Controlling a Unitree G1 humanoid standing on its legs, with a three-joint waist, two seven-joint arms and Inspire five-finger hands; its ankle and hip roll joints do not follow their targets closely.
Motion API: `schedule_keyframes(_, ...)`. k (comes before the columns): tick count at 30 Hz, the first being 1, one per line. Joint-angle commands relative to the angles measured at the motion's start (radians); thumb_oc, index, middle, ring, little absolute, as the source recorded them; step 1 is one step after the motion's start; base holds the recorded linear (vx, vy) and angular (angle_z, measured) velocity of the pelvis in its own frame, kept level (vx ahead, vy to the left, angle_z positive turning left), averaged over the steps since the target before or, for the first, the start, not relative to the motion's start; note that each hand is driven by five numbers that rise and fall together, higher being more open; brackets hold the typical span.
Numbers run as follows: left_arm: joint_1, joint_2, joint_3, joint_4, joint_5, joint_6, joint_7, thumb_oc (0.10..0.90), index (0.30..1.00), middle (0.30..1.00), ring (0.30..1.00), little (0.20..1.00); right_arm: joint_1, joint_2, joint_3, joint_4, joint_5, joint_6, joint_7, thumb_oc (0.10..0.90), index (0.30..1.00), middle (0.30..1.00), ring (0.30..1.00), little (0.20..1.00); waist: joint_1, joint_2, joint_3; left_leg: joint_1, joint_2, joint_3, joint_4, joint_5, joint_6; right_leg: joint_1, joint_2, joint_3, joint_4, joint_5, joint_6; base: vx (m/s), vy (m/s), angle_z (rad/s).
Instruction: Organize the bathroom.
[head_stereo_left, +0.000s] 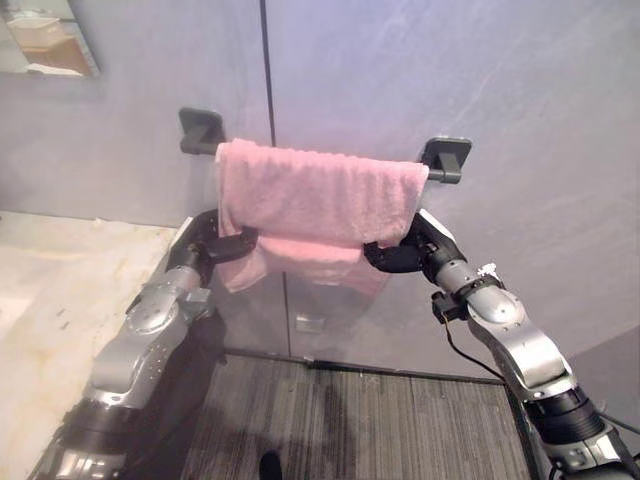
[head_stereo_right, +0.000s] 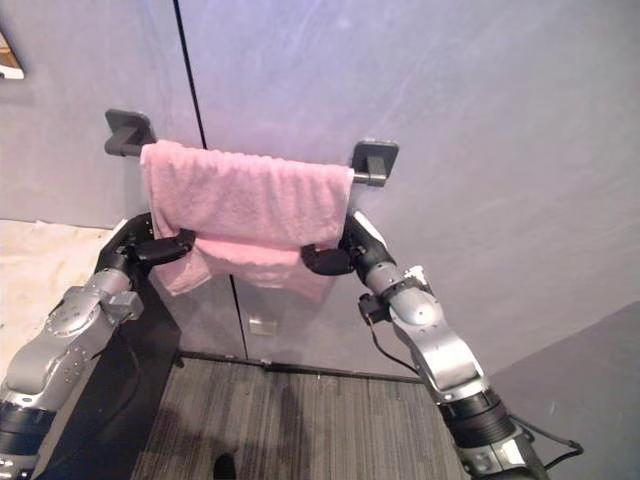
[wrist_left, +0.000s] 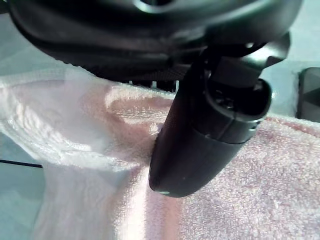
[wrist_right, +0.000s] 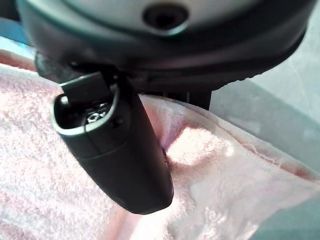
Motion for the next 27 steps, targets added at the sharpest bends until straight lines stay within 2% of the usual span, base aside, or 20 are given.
schedule_keyframes(1, -0.015, 0.036, 0.153, 0.011, 0.035, -0.078, 0.076, 0.400, 0.300, 0.300, 0.300, 0.300, -0.023, -0.103, -0.243, 0.088, -0.123, -0.073, -0.174, 0.400, 0.300, 0.300, 0.300, 0.300, -0.018, 0.034, -0.104, 0.076, 0.117, 0.092, 0.030, -0.067, -0.084, -0.069, -0.070, 0.050, -0.018, 0.046, 0.159, 0.00, -0.006, -0.09)
schedule_keyframes(8, -0.008, 0.031, 0.156, 0.014, 0.037, -0.078, 0.065, 0.400, 0.300, 0.300, 0.300, 0.300, -0.017, -0.097, -0.241, 0.084, -0.112, -0.065, -0.146, 0.400, 0.300, 0.300, 0.300, 0.300, -0.020, 0.036, -0.101, 0.075, 0.116, 0.087, 0.031, -0.066, -0.083, -0.071, -0.069, 0.051, -0.014, 0.045, 0.155, 0.00, 0.000, -0.04)
schedule_keyframes(9, -0.005, 0.030, 0.156, 0.014, 0.031, -0.071, 0.055, 0.400, 0.300, 0.300, 0.300, 0.300, -0.013, -0.094, -0.238, 0.083, -0.095, -0.061, -0.132, 0.499, 0.448, 0.448, 0.448, 0.448, -0.020, 0.037, -0.100, 0.075, 0.116, 0.087, 0.032, -0.067, -0.084, -0.072, -0.069, 0.050, -0.014, 0.044, 0.155, 0.00, 0.000, 0.00)
schedule_keyframes(10, -0.003, 0.030, 0.156, 0.014, 0.030, -0.070, 0.050, 0.400, 0.300, 0.300, 0.300, 0.300, -0.012, -0.094, -0.238, 0.082, -0.089, -0.062, -0.123, 0.642, 0.662, 0.662, 0.662, 0.662, -0.020, 0.037, -0.100, 0.075, 0.117, 0.087, 0.032, -0.066, -0.084, -0.072, -0.068, 0.050, -0.013, 0.043, 0.155, 0.00, 0.000, 0.00)
schedule_keyframes(11, -0.001, 0.029, 0.157, 0.014, 0.025, -0.065, 0.043, 0.525, 0.488, 0.488, 0.488, 0.488, -0.011, -0.093, -0.237, 0.081, -0.080, -0.057, -0.107, 0.775, 0.862, 0.862, 0.862, 0.862, -0.020, 0.037, -0.099, 0.075, 0.117, 0.087, 0.032, -0.066, -0.084, -0.072, -0.068, 0.049, -0.013, 0.043, 0.155, 0.00, 0.000, 0.00)
schedule_keyframes(12, -0.001, 0.023, 0.155, 0.014, 0.020, -0.061, 0.038, 0.588, 0.582, 0.582, 0.582, 0.582, -0.009, -0.088, -0.229, 0.082, -0.075, -0.047, -0.086, 0.800, 0.900, 0.900, 0.900, 0.900, -0.018, 0.037, -0.099, 0.074, 0.117, 0.086, 0.033, -0.066, -0.085, -0.072, -0.068, 0.049, -0.013, 0.042, 0.154, 0.00, 0.000, 0.00)
schedule_keyframes(13, 0.000, 0.020, 0.154, 0.013, 0.019, -0.058, 0.036, 0.651, 0.676, 0.676, 0.676, 0.676, -0.006, -0.084, -0.226, 0.083, -0.074, -0.044, -0.076, 0.800, 0.900, 0.900, 0.900, 0.900, -0.018, 0.037, -0.099, 0.074, 0.117, 0.085, 0.033, -0.066, -0.085, -0.072, -0.068, 0.048, -0.013, 0.042, 0.154, 0.00, 0.000, 0.00)
schedule_keyframes(14, 0.003, 0.016, 0.153, 0.010, 0.014, -0.052, 0.035, 0.800, 0.900, 0.900, 0.900, 0.900, -0.001, -0.079, -0.221, 0.084, -0.071, -0.040, -0.062, 0.800, 0.900, 0.900, 0.900, 0.900, -0.018, 0.037, -0.099, 0.074, 0.117, 0.085, 0.033, -0.066, -0.085, -0.072, -0.068, 0.047, -0.013, 0.042, 0.154, 0.00, 0.000, 0.00)
schedule_keyframes(20, 0.032, -0.028, 0.137, 0.026, -0.048, -0.034, 0.024, 0.800, 0.900, 0.900, 0.900, 0.900, 0.035, -0.041, -0.179, 0.137, -0.081, -0.032, -0.045, 0.800, 0.900, 0.900, 0.900, 0.900, -0.011, 0.032, -0.094, 0.069, 0.117, 0.082, 0.041, -0.066, -0.086, -0.072, -0.067, 0.041, -0.010, 0.042, 0.152, 0.00, 0.000, 0.00)
schedule_keyframes(22, 0.049, -0.041, 0.133, 0.036, -0.041, -0.009, 0.019, 0.800, 0.900, 0.900, 0.900, 0.900, 0.055, -0.030, -0.174, 0.149, -0.086, -0.034, -0.046, 0.800, 0.900, 0.900, 0.900, 0.900, -0.010, 0.033, -0.092, 0.068, 0.116, 0.079, 0.042, -0.067, -0.085, -0.074, -0.066, 0.041, -0.008, 0.042, 0.151, 0.00, 0.000, 0.00)
schedule_keyframes(24, 0.062, -0.047, 0.130, 0.041, -0.074, -0.004, 0.019, 0.800, 0.900, 0.900, 0.900, 0.900, 0.071, -0.023, -0.173, 0.154, -0.085, -0.034, -0.051, 0.800, 0.900, 0.900, 0.900, 0.900, -0.009, 0.033, -0.090, 0.067, 0.116, 0.078, 0.043, -0.066, -0.084, -0.074, -0.065, 0.041, -0.008, 0.042, 0.151, -0.02, 0.002, 0.00)
schedule_keyframes(27, 0.133, -0.122, 0.105, 0.085, -0.198, 0.037, 0.024, 0.800, 0.900, 0.900, 0.900, 0.900, 0.152, 0.026, -0.154, 0.208, -0.148, -0.075, -0.056, 0.800, 0.900, 0.900, 0.900, 0.900, -0.006, 0.035, -0.081, 0.063, 0.113, 0.074, 0.046, -0.068, -0.079, -0.081, -0.062, 0.039, -0.004, 0.043, 0.149, -0.04, 0.012, 0.00)
